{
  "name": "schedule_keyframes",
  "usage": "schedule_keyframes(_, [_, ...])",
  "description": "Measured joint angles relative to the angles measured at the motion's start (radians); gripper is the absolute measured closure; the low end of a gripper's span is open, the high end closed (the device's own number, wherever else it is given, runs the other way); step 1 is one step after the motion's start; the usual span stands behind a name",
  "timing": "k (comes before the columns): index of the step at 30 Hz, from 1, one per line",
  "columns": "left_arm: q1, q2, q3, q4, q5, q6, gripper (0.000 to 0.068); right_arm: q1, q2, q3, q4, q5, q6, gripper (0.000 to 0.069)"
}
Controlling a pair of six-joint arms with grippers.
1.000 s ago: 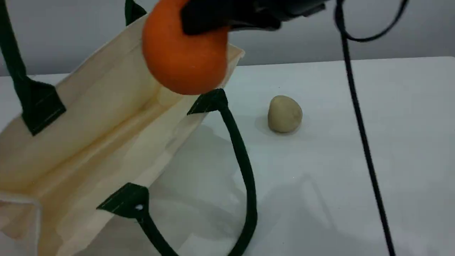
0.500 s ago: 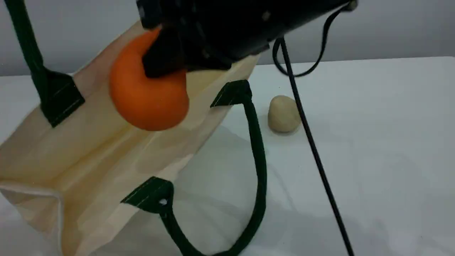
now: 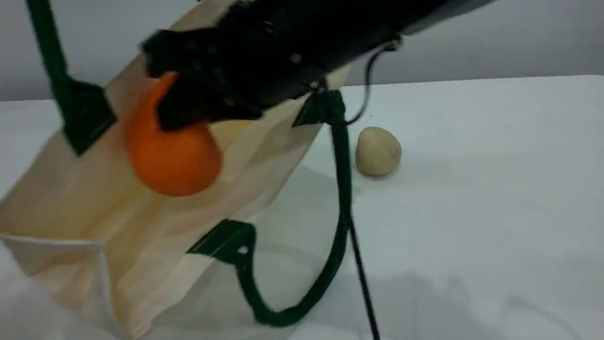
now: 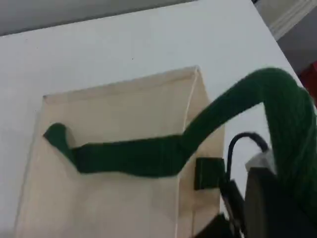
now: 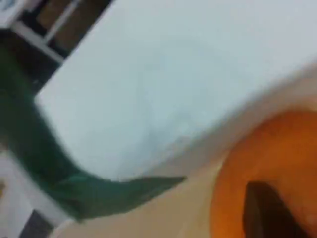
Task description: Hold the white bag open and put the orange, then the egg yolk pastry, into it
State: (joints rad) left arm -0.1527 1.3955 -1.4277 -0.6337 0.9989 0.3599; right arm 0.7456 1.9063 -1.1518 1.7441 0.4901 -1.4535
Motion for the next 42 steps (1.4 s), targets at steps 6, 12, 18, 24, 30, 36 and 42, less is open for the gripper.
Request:
schedule_keyframes(6, [0.0,-0.001,0.0,-0.06,0.034,0.011,0.0611,0.109,0.045,-0.019,0.002,-0.134,-0.041,0.065])
schedule_keyframes(12, [0.0,-0.001,0.0,-0.152,0.04,0.056,0.0611,0.107,0.077,-0.032,0.006,-0.27,-0.041,0.065])
schedule_keyframes(18, [0.0,-0.002,0.0,-0.155,0.041,0.056,0.0611,0.108,0.076,-0.042,0.0,-0.221,-0.055,0.065])
schedule_keyframes(24, [0.0,-0.002,0.0,-0.153,0.046,0.056,0.0611,0.108,0.076,-0.042,-0.001,-0.246,-0.054,0.0582])
schedule_keyframes(30, [0.0,-0.002,0.0,-0.128,0.047,0.056,0.0611,0.108,0.065,-0.042,0.001,-0.246,-0.077,0.0317])
schedule_keyframes(36, [0.0,-0.002,0.0,-0.074,0.039,0.056,0.0611,0.108,-0.004,-0.032,-0.046,-0.304,-0.077,0.0151])
schedule_keyframes(42, [0.001,-0.002,0.0,-0.04,0.009,0.054,0.0611,0.082,-0.116,0.053,-0.062,-0.374,-0.074,0.0143])
